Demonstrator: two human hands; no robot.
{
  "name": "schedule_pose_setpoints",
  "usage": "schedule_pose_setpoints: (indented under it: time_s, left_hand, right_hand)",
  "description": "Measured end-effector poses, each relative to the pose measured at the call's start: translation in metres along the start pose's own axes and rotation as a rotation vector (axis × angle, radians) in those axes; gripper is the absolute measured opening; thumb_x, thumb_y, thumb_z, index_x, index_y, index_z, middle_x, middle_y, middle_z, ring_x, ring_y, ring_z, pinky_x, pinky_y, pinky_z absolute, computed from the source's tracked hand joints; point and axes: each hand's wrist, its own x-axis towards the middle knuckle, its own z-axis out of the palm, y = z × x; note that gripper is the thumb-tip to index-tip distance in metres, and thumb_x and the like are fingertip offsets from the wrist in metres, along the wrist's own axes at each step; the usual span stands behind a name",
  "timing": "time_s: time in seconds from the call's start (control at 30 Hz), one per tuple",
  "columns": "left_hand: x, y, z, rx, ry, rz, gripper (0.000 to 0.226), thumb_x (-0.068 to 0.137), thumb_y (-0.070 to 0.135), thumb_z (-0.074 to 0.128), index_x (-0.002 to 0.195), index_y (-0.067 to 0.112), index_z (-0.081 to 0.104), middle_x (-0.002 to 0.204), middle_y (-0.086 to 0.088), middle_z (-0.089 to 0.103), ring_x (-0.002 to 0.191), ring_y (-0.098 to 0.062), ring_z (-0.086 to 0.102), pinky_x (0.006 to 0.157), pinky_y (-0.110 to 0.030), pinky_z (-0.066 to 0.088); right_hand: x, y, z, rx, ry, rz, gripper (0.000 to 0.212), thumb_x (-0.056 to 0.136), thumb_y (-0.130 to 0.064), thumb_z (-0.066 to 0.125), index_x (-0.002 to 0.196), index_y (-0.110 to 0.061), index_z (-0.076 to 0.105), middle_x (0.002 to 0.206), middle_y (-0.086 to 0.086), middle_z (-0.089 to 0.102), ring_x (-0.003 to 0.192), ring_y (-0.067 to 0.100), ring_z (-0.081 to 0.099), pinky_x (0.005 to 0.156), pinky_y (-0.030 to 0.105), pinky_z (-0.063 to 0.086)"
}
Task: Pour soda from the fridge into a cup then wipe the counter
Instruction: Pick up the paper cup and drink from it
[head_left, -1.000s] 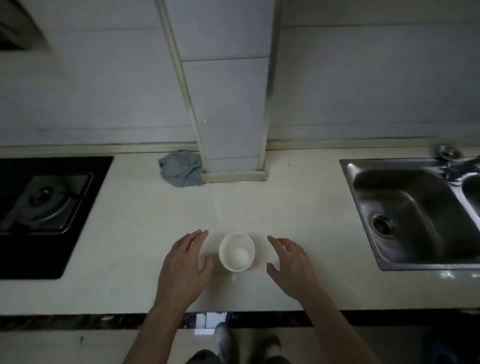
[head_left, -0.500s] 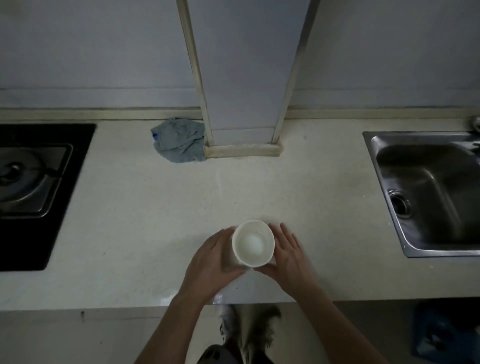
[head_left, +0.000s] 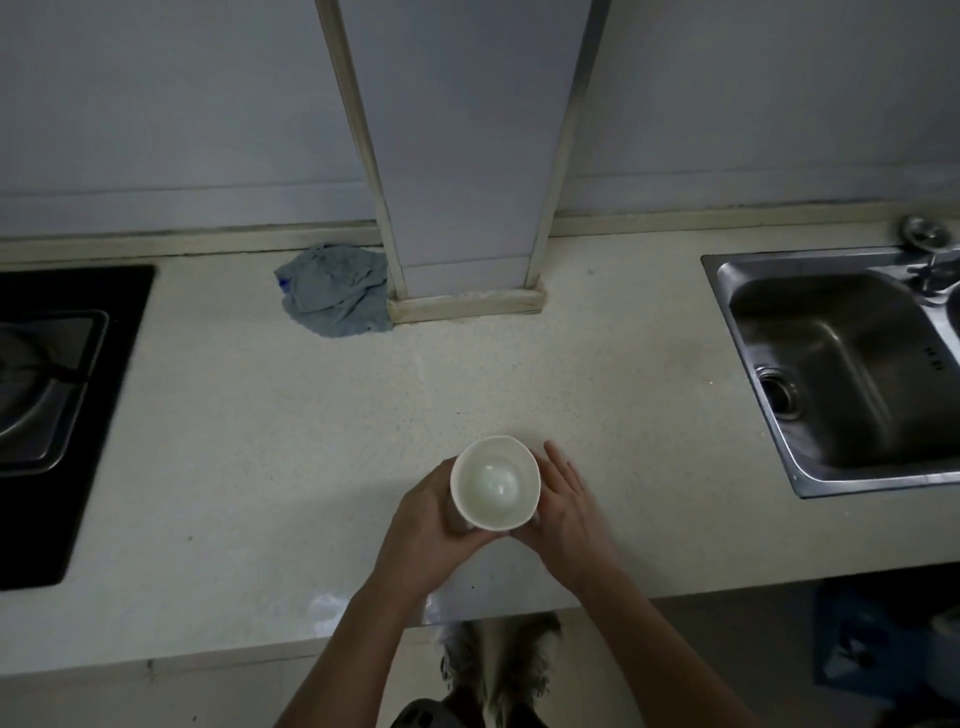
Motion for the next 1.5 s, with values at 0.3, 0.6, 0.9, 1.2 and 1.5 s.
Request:
schedule_pose_setpoints:
  time_s: [0.3, 0.6, 0.9, 1.2, 1.5]
  left_hand:
    - [0.006, 0.043, -0.047, -0.106, 0.116, 0.14, 0.073, 0.066, 0.032, 0.093, 0.13, 0.035, 0.057, 0.122, 0.023, 0.065, 0.114, 0.002, 0.06, 0.091, -0.018, 0.051]
    - [0.01, 0.096, -0.091, -0.132, 0.266, 0.229, 0.071, 0.065, 0.035, 0.092, 0.125, 0.043, 0.056, 0.119, 0.024, 0.065, 0.111, 0.004, 0.06, 0.088, -0.015, 0.051]
    - [-0.002, 0.135, -0.112, -0.051, 0.394, 0.214, 0.073, 0.06, 0.044, 0.092, 0.124, 0.043, 0.056, 0.114, 0.031, 0.062, 0.106, 0.011, 0.058, 0.086, -0.019, 0.054]
    - [-0.038, 0.144, -0.105, -0.08, 0.546, 0.135, 0.077, 0.06, 0.038, 0.092, 0.129, 0.029, 0.059, 0.116, 0.014, 0.067, 0.11, -0.005, 0.063, 0.09, -0.023, 0.057]
    - [-0.13, 0.127, -0.101, -0.059, 0.851, -0.012, 0.068, 0.065, 0.039, 0.09, 0.124, 0.035, 0.056, 0.114, 0.02, 0.064, 0.108, 0.012, 0.056, 0.081, -0.01, 0.051]
  right_hand:
    - [0.038, -0.052, -0.054, 0.121, 0.093, -0.095, 0.067, 0.082, -0.054, 0.061, 0.133, -0.013, 0.047, 0.133, 0.01, 0.059, 0.126, 0.022, 0.051, 0.103, 0.043, 0.047]
    - [0.075, -0.106, -0.111, 0.211, 0.135, -0.118, 0.073, 0.073, -0.061, 0.064, 0.13, -0.017, 0.056, 0.121, -0.001, 0.064, 0.106, 0.015, 0.06, 0.085, 0.021, 0.047]
    - [0.09, -0.127, -0.148, 0.306, 0.07, -0.164, 0.062, 0.072, -0.05, 0.079, 0.126, -0.032, 0.056, 0.119, -0.009, 0.066, 0.103, 0.008, 0.06, 0.085, 0.025, 0.049]
    - [0.079, -0.147, -0.155, 0.416, -0.049, -0.224, 0.049, 0.07, -0.049, 0.08, 0.113, -0.04, 0.059, 0.103, -0.022, 0.067, 0.096, -0.001, 0.061, 0.077, 0.016, 0.048]
    - [0.05, -0.198, -0.118, 0.499, -0.293, -0.425, 0.043, 0.07, -0.052, 0.08, 0.106, -0.05, 0.056, 0.099, -0.03, 0.067, 0.097, -0.007, 0.061, 0.074, 0.009, 0.045]
